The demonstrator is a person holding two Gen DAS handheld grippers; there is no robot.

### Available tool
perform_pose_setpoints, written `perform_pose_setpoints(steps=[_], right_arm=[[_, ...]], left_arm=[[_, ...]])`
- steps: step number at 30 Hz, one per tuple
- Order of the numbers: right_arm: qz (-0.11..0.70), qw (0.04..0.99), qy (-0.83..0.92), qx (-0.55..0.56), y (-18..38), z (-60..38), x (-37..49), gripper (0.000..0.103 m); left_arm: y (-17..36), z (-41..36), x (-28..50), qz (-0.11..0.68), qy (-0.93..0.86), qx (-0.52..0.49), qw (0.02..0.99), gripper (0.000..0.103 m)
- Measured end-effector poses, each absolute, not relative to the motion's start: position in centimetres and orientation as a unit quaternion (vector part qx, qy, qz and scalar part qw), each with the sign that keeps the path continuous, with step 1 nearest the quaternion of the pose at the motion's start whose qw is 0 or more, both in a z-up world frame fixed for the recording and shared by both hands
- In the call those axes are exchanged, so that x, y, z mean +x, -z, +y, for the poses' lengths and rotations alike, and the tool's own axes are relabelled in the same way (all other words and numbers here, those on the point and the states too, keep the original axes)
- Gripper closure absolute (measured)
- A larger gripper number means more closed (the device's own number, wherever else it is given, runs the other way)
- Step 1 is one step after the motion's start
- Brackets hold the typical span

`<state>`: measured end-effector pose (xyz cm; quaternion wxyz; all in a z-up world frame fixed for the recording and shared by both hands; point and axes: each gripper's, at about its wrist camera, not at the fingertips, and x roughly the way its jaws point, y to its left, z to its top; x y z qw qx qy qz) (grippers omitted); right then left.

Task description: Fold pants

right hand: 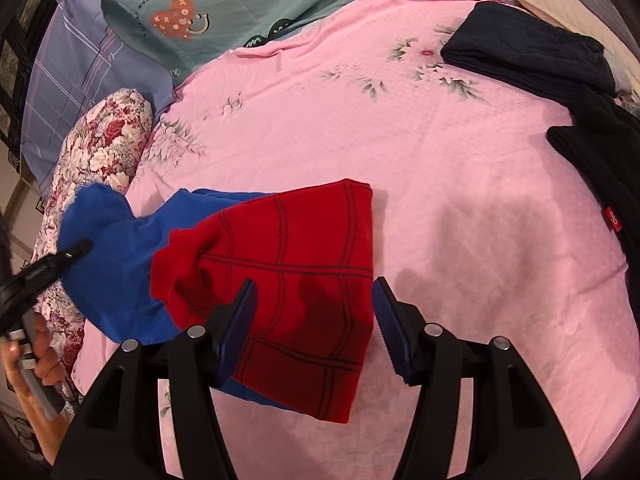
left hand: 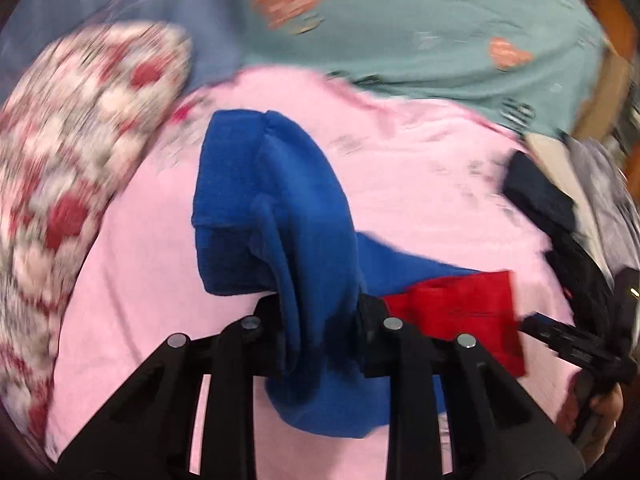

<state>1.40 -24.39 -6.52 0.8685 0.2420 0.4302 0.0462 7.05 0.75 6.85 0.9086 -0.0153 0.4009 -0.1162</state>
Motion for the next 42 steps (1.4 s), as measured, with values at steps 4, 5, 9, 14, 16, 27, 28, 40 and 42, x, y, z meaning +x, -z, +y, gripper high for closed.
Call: perform_pose_setpoints(steps=[4, 5, 9, 14, 16, 27, 28, 40, 42], right_arm=[[0.419, 0.869, -0.046, 0.259, 6.3, -25.7, 0.4, 0.043], [0.418, 0.868, -0.045, 0.263, 6.4, -26.0, 0.2, 0.043], [0.416, 0.867, -0.033, 0.271, 6.5, -27.5, -0.9, 0.043], [0.413, 0.867, -0.025, 0.277, 6.2, -28.9, -1.9, 0.043], [0.409, 0.866, -0.035, 0.286, 5.9, -29.1, -1.5, 0.043], [0.383, 0.860, -0.081, 0.327, 4.0, -27.3, 2.9, 0.043], [0.385, 0.860, -0.079, 0.325, 4.0, -27.3, 3.5, 0.044], [0.347, 0.854, -0.132, 0.365, 0.5, -28.6, 1.2, 0.095], [0.366, 0.845, -0.140, 0.365, 1.1, -29.3, 0.3, 0.093]], left_arm=[[-7.1, -7.4, 6.3, 0.410, 0.207, 0.045, 0.887, 0.056], [-6.6, -8.8, 6.3, 0.418, 0.224, 0.052, 0.879, 0.030], [-3.8, -12.9, 5.6, 0.435, 0.247, 0.104, 0.860, 0.003], [-5.4, -9.3, 4.7, 0.430, 0.269, 0.057, 0.860, 0.003], [-6.4, -7.8, 4.5, 0.411, 0.251, 0.045, 0.875, 0.003], [1.3, -2.5, 8.1, 0.500, 0.119, 0.020, 0.857, 0.002], [1.7, -2.4, 8.0, 0.503, 0.120, 0.018, 0.855, 0.002], [2.4, -1.1, 9.1, 0.521, 0.136, -0.023, 0.842, 0.002], [2.7, -1.3, 9.3, 0.524, 0.136, -0.025, 0.840, 0.002]])
